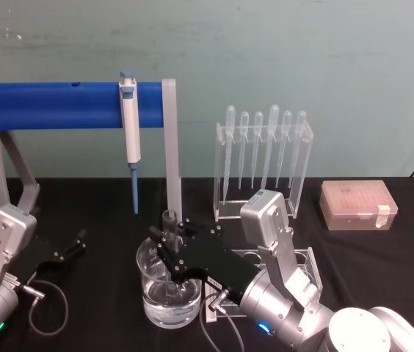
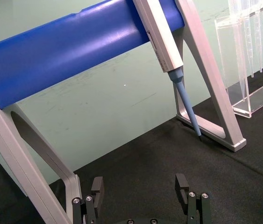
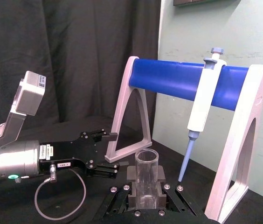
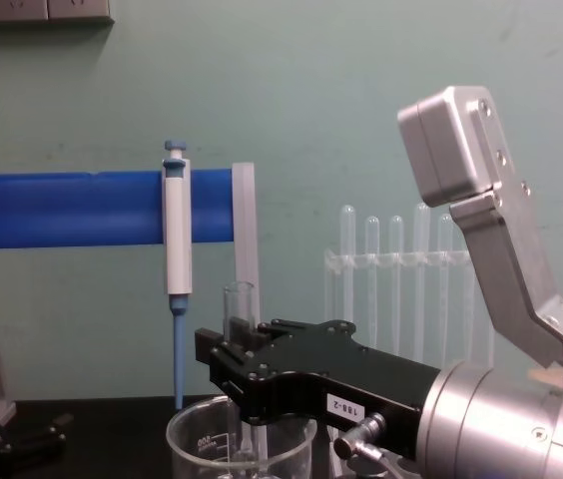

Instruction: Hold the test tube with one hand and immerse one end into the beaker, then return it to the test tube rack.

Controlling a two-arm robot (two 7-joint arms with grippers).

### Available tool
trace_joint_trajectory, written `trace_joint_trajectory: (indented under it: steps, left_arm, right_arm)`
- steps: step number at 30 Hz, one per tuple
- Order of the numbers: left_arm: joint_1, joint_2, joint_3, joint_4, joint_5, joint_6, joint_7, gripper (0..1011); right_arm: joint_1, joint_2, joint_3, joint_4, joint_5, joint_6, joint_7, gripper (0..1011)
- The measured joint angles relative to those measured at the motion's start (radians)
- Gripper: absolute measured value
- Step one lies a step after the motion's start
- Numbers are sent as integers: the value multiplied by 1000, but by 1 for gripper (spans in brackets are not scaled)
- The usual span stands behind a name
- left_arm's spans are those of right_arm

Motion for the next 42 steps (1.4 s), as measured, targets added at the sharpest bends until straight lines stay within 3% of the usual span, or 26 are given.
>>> trace_joint_trajectory:
  steps: [42]
  left_arm:
    - [0, 0, 0, 0, 0, 0, 0, 1000]
  right_arm:
    - [0, 0, 0, 0, 0, 0, 0, 224]
